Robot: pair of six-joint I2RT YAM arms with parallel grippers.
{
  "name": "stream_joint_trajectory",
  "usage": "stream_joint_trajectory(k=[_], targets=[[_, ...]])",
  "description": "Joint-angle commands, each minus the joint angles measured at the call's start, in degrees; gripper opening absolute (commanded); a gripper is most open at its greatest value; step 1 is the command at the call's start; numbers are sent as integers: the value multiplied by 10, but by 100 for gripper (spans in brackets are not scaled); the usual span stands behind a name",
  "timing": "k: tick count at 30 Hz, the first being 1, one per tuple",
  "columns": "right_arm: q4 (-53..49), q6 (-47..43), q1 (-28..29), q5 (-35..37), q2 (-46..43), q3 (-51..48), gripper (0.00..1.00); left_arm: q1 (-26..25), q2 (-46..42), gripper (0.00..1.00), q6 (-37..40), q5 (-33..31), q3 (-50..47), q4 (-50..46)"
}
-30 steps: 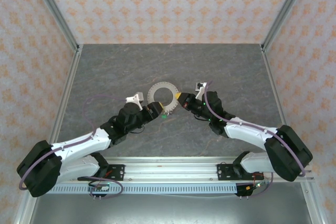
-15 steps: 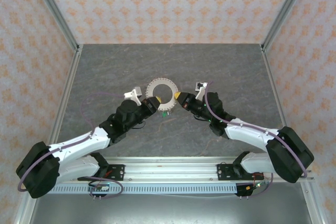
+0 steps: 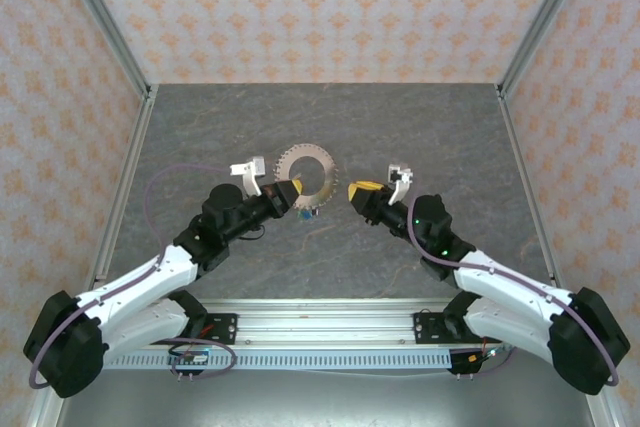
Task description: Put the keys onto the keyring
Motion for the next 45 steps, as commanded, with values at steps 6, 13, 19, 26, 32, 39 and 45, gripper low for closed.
stream_joint_trajectory(k=[6,13,19,26,32,39,45], targets=[[44,-363,31,-126,-36,-34,27,5,-53,0,155,94,3,101],[146,-518,104,-49,-4,-65,21,4,-56,0,204,145,19,111],[161,-560,126,-23,8,-54,20,5,-55,0,204,153,24,123],[164,-564,127,-31,11,-48,19,5,-63,0,200,150,29,114],[164,-556,128,-49,24,-45,14,5,-74,0,197,145,28,105],[168,-549,134,-52,27,-41,15,5,-88,0,195,128,24,87],[189,-544,135,-28,30,-40,15,5,-89,0,191,127,22,90]])
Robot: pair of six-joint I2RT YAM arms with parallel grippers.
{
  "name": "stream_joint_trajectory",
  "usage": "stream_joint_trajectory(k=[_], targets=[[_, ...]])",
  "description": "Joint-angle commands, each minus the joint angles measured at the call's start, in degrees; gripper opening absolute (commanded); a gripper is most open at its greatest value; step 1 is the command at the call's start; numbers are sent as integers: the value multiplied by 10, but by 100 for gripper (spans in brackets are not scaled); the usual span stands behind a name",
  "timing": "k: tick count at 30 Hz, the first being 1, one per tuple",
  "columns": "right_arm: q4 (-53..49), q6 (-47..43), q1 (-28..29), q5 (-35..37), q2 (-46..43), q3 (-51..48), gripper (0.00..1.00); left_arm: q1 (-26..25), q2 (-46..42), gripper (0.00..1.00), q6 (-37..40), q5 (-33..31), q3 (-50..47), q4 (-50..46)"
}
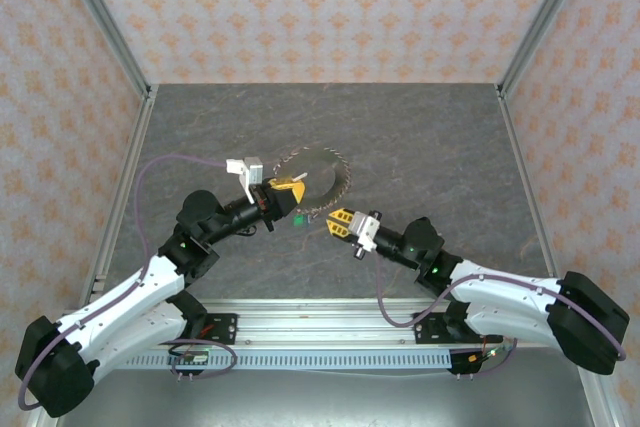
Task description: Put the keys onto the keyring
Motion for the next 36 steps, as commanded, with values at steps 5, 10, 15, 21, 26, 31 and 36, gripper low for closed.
stream_joint_trajectory(k=[5,10,15,21,26,31,36], targets=[[17,7,4,38,12,19,17,4,-9,0,1,-4,17,34],[47,23,4,26,25,20,18,3,-3,0,0,-1,18,38],[85,38,5,23,32,22,17,4,-4,0,-2,-1,17,37],[85,42,5,4,35,30,12,4,-2,0,-2,-2,18,37],[68,35,11,-2,38,35,10,4,-3,0,-3,-4,18,35],[55,23,21,5,42,39,11,4,-6,0,-3,-8,17,31],[58,4,39,43,57,45,11,4,-6,0,-3,-11,18,30]])
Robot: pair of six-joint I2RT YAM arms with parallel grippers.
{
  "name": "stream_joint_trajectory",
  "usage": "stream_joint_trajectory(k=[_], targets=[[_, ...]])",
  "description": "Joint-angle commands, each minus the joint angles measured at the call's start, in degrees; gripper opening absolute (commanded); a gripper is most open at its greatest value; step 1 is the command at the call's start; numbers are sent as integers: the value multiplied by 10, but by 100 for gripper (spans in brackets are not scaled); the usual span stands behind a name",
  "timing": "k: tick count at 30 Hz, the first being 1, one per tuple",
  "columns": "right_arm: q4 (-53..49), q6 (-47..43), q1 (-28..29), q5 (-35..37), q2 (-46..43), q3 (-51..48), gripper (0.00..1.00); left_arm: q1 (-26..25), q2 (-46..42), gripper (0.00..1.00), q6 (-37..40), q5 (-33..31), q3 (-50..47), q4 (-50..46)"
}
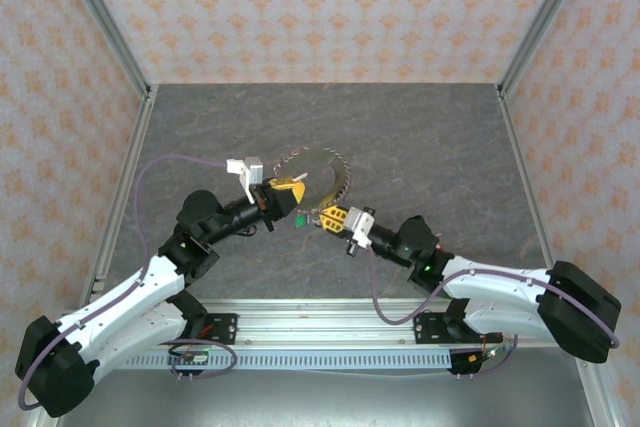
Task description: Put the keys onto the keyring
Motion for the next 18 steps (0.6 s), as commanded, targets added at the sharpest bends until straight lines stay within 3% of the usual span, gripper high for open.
stream_joint_trajectory(k=[1,11,18], targets=[[13,-20,15,25,12,20,12,4,-6,0,0,-11,18,30],[32,4,17,112,35,25,13,4,-13,0,1,-16,16,22],[20,10,17,104,28,23,14,3,-14,0,3,-17,17,19]])
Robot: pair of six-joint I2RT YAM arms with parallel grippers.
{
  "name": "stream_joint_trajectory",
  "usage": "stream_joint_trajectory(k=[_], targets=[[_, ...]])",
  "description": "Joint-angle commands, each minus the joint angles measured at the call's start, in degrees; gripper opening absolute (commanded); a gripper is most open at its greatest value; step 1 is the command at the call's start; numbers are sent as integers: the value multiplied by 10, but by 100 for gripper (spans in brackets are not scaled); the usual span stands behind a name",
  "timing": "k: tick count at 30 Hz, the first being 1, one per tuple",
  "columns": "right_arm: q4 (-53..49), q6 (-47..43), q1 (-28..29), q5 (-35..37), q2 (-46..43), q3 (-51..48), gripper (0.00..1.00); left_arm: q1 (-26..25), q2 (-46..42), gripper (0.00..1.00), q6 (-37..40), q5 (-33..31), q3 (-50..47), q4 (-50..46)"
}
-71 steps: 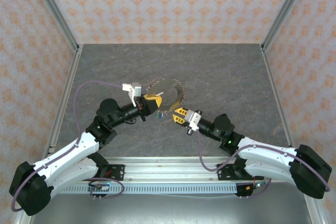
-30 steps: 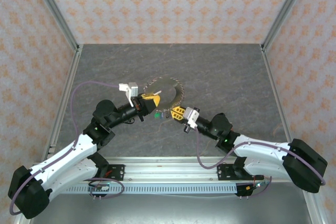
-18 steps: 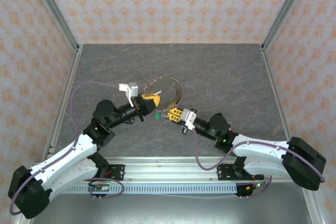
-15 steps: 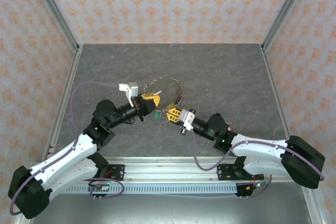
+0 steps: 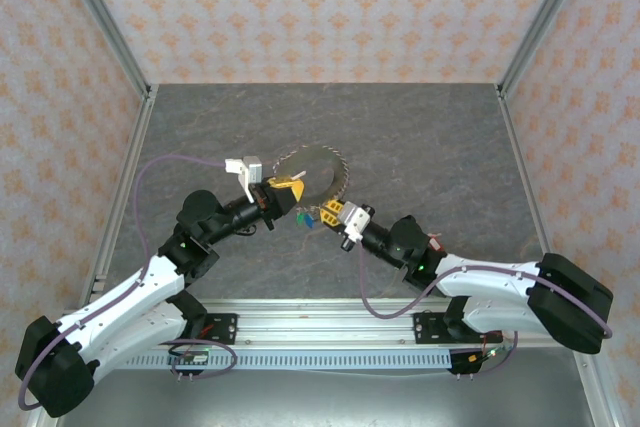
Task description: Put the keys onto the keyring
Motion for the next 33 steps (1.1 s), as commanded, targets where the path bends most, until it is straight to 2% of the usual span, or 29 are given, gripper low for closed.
stream_joint_trajectory(k=[1,6,11,16,18,22,30,33], targets=[[13,9,3,7,-12,11,15,4,-15,0,3,-2,17,20],[-28,-11,3,28,-61,-12,17,4,-21,0,6,-3,19,11],[-90,-31,3,20,-104,-23,20,4,-18,0,9,3,21,11],[-93,-29,3,43,-126,-42,21,4,-9,0,38,21,49,-49],[-93,-29,3,61,-137,-51,21,3,-4,0,69,22,72,-110],[-96,-32,2,92,-173,-71,22,4,37,0,150,35,152,-302],[-170,-29,-13,91,-270,-94,22,4,141,0,225,54,266,-503],[-211,-27,-20,64,-286,-91,22,3,177,0,234,79,298,-536]])
